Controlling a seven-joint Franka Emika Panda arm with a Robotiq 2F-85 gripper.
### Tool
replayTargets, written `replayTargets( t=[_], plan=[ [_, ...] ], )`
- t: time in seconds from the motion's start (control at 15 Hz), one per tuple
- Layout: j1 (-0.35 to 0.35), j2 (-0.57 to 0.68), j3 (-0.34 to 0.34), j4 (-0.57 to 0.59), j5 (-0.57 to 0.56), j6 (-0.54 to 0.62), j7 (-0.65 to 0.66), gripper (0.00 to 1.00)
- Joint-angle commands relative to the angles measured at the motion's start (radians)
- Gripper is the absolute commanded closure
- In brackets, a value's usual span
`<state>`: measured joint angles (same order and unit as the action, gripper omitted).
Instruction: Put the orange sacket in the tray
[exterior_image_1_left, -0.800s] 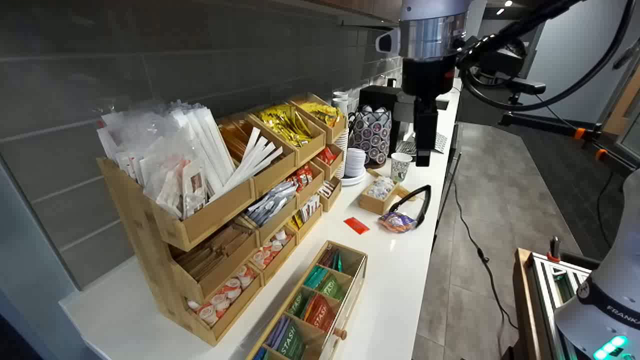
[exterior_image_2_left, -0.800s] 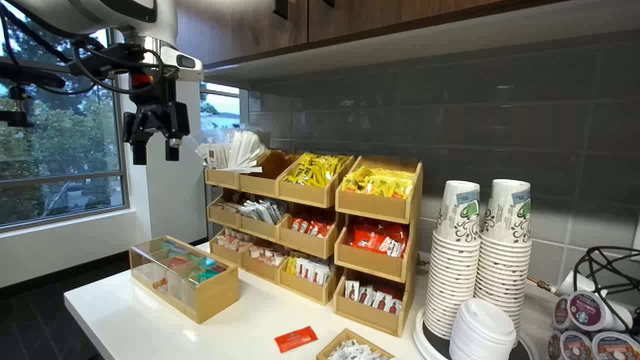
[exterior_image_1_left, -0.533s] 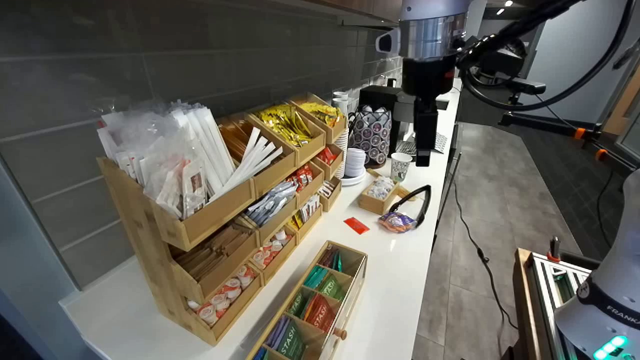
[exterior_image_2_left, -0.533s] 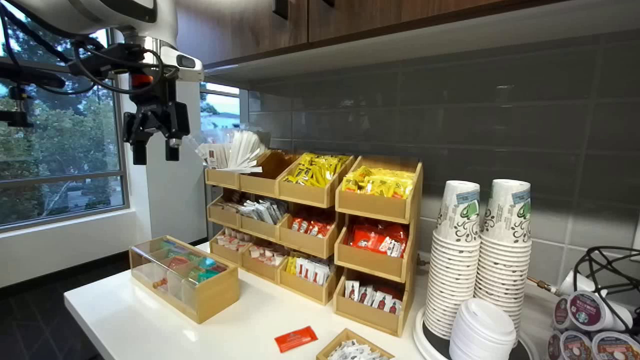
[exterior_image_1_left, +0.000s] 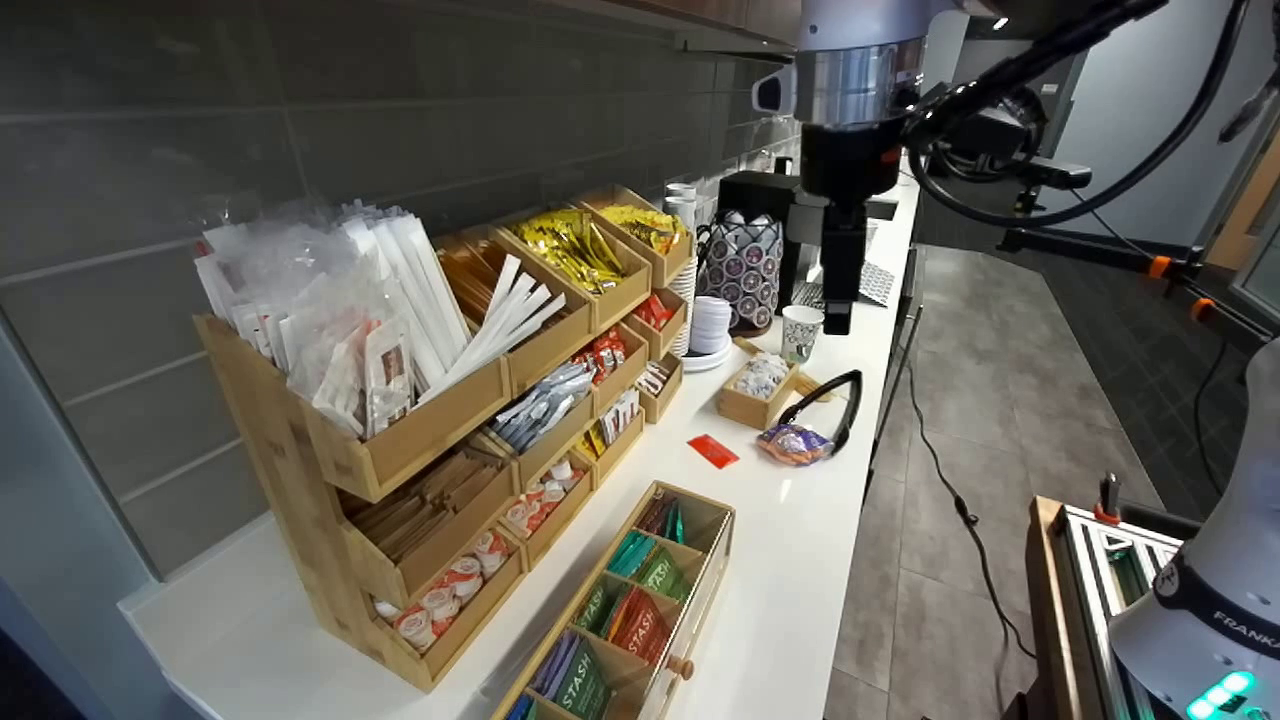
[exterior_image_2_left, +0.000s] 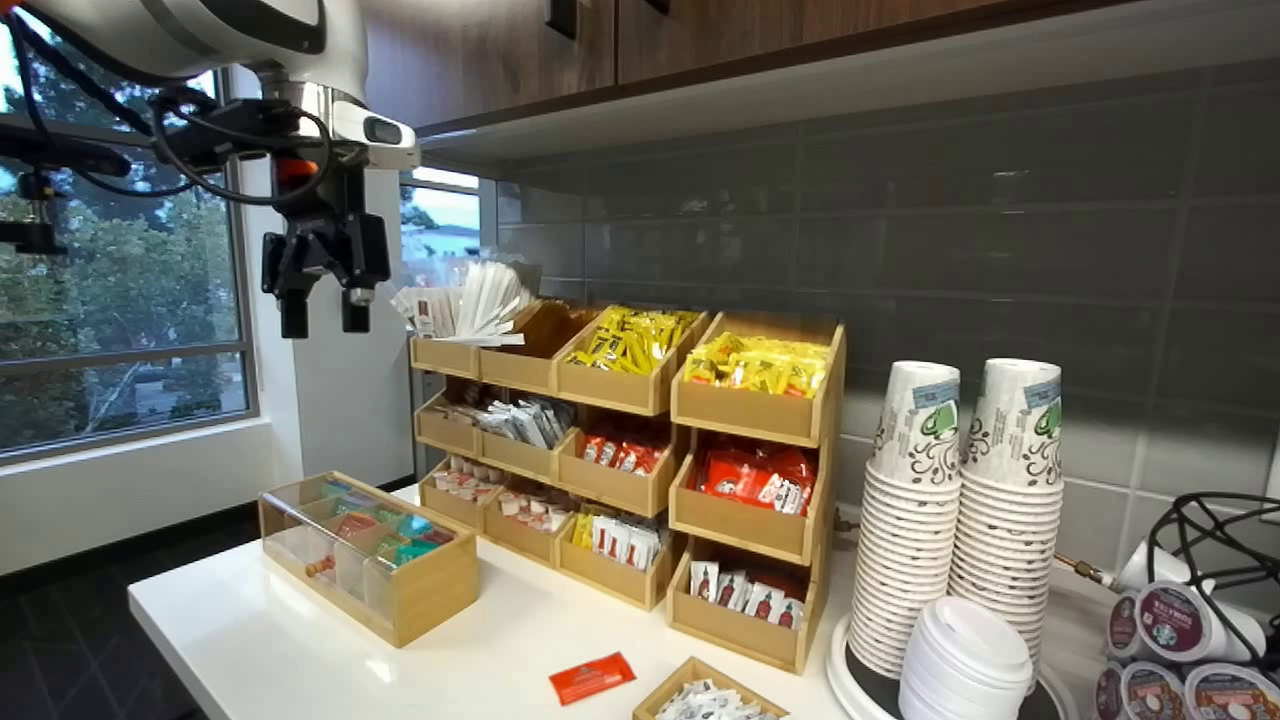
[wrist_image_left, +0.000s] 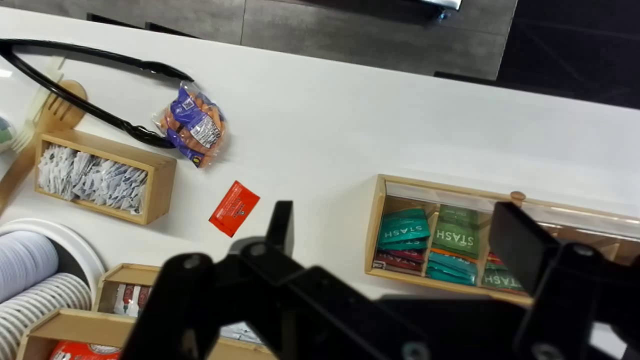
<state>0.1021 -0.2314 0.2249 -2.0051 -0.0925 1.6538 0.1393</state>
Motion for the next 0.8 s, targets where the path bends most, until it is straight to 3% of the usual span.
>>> replayTargets(
  t=[0.0,0.33,0.73],
  plan=[
    [-0.009,-0.055,-0.048,-0.165,0.006,0.207,0.072,0.0],
    [-0.03,-0.073,-0.087,-0.354,-0.009,0.491,0.079,0.0],
    [-0.035,-0.034,-0.094,-0.364,-0.003,0.481,0.061,0.0]
  ],
)
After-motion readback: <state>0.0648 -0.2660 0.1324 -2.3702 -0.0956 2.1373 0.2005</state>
